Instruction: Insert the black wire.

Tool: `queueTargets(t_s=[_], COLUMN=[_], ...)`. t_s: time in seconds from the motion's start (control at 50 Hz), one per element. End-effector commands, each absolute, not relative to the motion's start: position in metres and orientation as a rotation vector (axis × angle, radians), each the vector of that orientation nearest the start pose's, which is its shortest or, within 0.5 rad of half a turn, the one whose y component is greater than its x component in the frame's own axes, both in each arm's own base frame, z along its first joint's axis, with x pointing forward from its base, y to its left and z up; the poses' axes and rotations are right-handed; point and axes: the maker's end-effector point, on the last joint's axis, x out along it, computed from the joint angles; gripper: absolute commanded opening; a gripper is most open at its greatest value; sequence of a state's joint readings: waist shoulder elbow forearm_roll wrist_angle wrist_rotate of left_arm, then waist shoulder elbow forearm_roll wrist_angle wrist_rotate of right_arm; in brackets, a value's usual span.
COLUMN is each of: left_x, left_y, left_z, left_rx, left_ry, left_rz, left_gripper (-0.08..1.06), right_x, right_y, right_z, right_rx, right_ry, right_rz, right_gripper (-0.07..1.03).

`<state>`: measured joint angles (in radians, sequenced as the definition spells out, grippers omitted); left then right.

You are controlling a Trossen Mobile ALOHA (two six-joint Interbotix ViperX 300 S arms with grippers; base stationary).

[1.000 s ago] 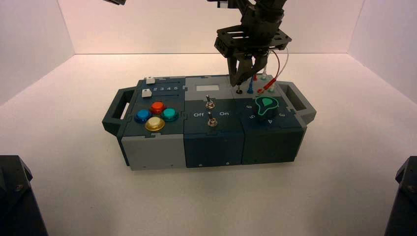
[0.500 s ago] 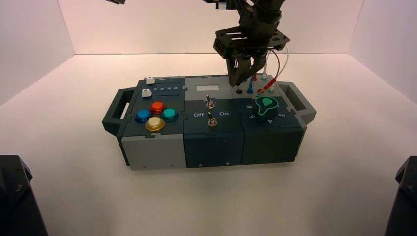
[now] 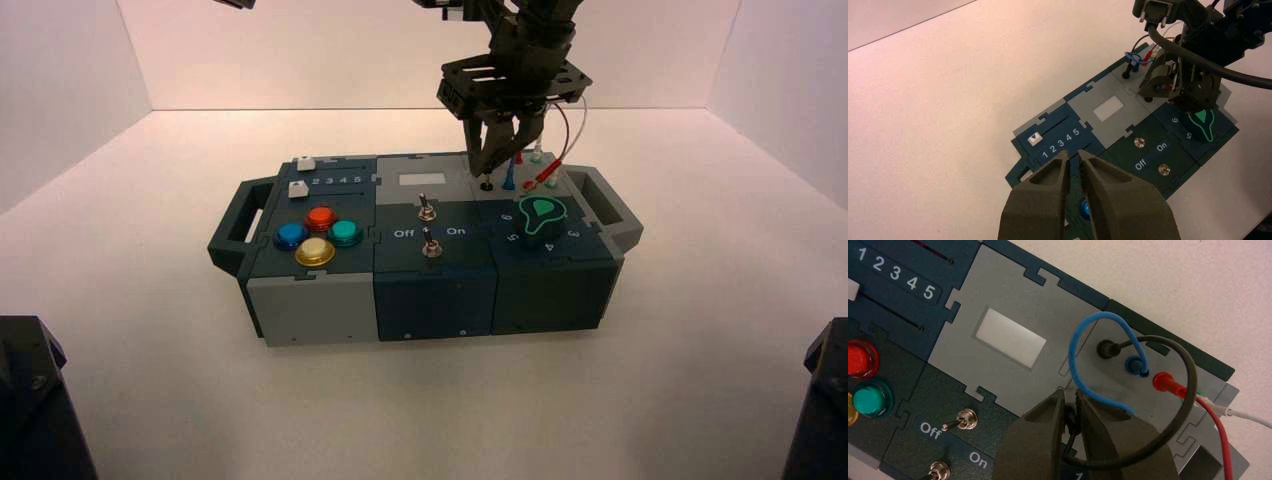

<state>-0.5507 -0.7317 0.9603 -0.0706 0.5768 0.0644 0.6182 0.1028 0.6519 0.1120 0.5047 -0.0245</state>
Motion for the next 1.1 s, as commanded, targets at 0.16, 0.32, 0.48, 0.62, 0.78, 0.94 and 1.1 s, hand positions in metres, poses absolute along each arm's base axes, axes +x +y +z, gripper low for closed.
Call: queueTargets(t_s=[0.16, 0.32, 0.48, 0.62, 0.78, 0.94, 1.1], left_x=[0.223, 0.223, 0.223, 0.223, 0.223, 0.224, 0.224], left_y=[-0.146, -0.146, -0.146, -0.146, -0.146, -0.146, -0.146], left_z=[0.213, 0.214, 0.213, 0.214, 0.214, 0.213, 0.214], left_rx=[0.205, 0.205, 0.205, 0.206, 0.207, 0.207, 0.211], left_ry=[0.734, 0.733, 0.734, 0.731, 0.732, 0.734, 0.731], left_rz=[-0.568, -0.568, -0.568, -0.569, -0.568, -0.568, -0.568], left_gripper=[0.12, 0.12, 0.12, 0.12, 0.12, 0.12, 0.12], right_x=[0.304, 0.303, 0.300, 0.296, 0.291, 0.285, 0.281], right_y=[0.224, 0.223, 0.222, 0.221, 0.222, 0.222, 0.220], right_z=[0.060, 0.058, 0.054, 0.052, 0.051, 0.048, 0.045], right_rx=[-0.271, -0.269, -0.268, -0.266, -0.263, -0.261, -0.260], right_ry=[1.198, 1.204, 1.215, 1.222, 1.229, 1.249, 1.264], right_rz=[0.531, 0.527, 0.524, 0.525, 0.527, 0.528, 0.526], right_gripper=[-0.02, -0.02, -0.02, -0.02, -0.02, -0.02, -0.02])
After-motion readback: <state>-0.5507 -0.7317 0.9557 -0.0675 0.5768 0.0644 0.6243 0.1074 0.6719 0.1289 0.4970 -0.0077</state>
